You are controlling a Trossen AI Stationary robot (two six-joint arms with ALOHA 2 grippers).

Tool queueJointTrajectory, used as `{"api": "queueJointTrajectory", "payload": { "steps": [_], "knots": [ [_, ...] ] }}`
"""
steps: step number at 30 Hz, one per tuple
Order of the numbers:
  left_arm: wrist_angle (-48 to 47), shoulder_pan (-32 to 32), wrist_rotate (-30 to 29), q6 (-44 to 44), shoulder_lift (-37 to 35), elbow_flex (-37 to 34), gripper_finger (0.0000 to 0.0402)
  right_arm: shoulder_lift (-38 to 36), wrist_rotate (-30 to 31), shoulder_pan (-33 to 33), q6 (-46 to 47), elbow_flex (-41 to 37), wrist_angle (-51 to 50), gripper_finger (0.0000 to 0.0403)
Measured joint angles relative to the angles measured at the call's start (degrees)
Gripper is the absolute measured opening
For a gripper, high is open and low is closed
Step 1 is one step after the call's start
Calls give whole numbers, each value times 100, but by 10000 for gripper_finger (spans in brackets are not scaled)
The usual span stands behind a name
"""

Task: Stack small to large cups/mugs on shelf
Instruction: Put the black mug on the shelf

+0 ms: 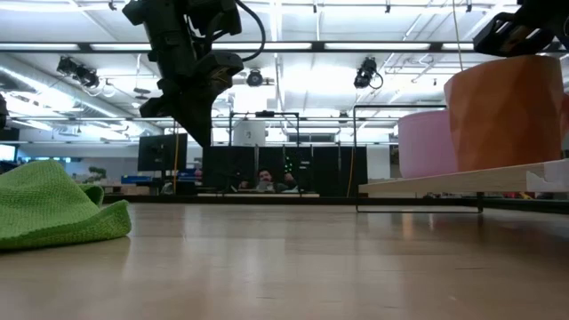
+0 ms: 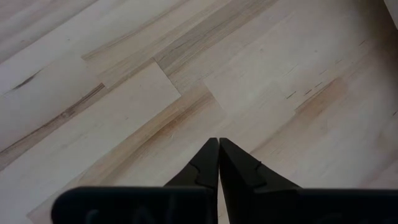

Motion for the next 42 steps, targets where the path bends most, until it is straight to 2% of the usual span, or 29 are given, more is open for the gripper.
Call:
{"api": "queueJointTrajectory", "payload": {
  "steps": [42],
  "knots": [
    [1, 11, 0, -24, 0, 0, 23, 2, 17, -190, -276, 0, 240, 49]
  ]
}}
